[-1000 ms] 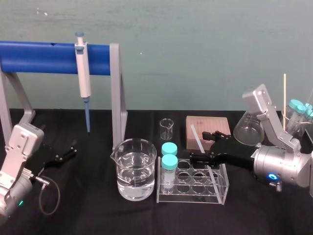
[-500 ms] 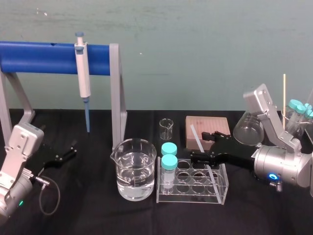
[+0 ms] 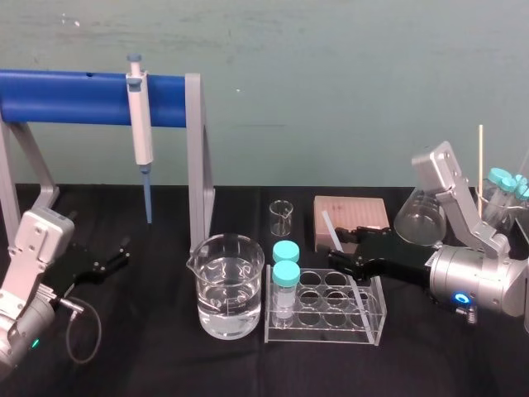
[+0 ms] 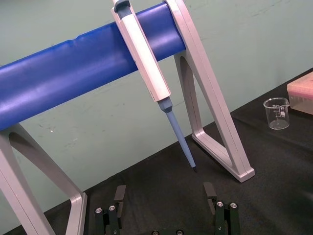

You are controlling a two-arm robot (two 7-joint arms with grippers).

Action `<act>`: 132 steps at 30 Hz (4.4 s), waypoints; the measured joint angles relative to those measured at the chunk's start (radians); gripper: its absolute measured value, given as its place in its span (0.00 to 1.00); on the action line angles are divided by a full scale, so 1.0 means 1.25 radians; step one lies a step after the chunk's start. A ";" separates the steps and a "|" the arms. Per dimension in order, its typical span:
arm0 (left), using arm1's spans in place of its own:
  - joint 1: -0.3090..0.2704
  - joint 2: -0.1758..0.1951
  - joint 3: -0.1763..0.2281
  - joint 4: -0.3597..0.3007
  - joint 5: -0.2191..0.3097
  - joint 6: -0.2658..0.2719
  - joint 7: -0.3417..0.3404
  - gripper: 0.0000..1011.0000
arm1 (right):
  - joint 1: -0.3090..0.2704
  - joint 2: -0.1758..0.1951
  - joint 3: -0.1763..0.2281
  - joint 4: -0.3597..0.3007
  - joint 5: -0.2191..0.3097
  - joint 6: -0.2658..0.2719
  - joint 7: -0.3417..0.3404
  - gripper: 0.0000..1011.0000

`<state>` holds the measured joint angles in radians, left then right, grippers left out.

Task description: Pick up the stirring rod with one hand, then place it down.

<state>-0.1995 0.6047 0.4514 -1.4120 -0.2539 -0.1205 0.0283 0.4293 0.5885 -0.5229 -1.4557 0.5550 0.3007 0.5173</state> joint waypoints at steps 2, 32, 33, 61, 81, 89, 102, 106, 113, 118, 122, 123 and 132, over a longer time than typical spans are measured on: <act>0.000 0.000 0.000 0.000 0.000 0.000 0.000 0.99 | 0.000 0.000 0.000 0.000 0.000 0.000 0.000 0.48; 0.000 0.000 0.000 0.000 0.000 0.000 0.000 0.99 | -0.037 -0.013 0.029 -0.002 -0.011 -0.117 -0.006 0.07; 0.000 0.000 0.000 0.000 0.000 0.000 0.000 0.99 | -0.042 -0.015 0.033 -0.002 -0.012 -0.131 -0.006 0.07; 0.000 0.000 0.000 0.000 0.000 0.000 0.000 0.99 | -0.156 -0.039 0.167 -0.052 0.028 -0.380 0.062 0.07; 0.000 0.000 0.000 0.000 0.000 0.000 0.000 0.99 | -0.019 -0.095 0.181 -0.010 0.076 -0.377 0.078 0.07; 0.000 0.000 0.000 0.000 0.000 0.000 0.000 0.99 | -0.014 -0.094 0.177 -0.009 0.070 -0.377 0.078 0.07; 0.000 0.000 0.000 0.000 0.000 0.000 0.000 0.99 | -0.015 -0.090 0.179 -0.009 0.067 -0.378 0.075 0.07; 0.000 0.000 0.000 0.000 0.000 0.000 0.000 0.99 | -0.015 -0.089 0.178 -0.007 0.067 -0.379 0.078 0.07; 0.000 0.000 0.000 0.000 0.000 0.000 0.000 0.99 | -0.015 -0.087 0.177 -0.007 0.066 -0.380 0.080 0.07; 0.000 0.000 0.000 0.000 0.000 0.000 0.000 0.99 | -0.016 -0.086 0.177 -0.009 0.065 -0.380 0.079 0.07; 0.000 0.000 0.000 0.000 0.000 0.000 0.000 0.99 | -0.017 -0.085 0.178 -0.010 0.066 -0.380 0.079 0.07; 0.000 0.000 0.000 0.000 0.000 0.000 0.000 0.99 | -0.017 -0.085 0.178 -0.011 0.066 -0.379 0.079 0.07; 0.000 0.000 0.000 0.000 0.000 0.000 0.000 0.99 | -0.021 -0.083 0.178 -0.014 0.066 -0.379 0.079 0.07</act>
<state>-0.1995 0.6047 0.4514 -1.4120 -0.2539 -0.1205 0.0283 0.4035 0.4848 -0.3008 -1.4736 0.6375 -0.1728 0.6165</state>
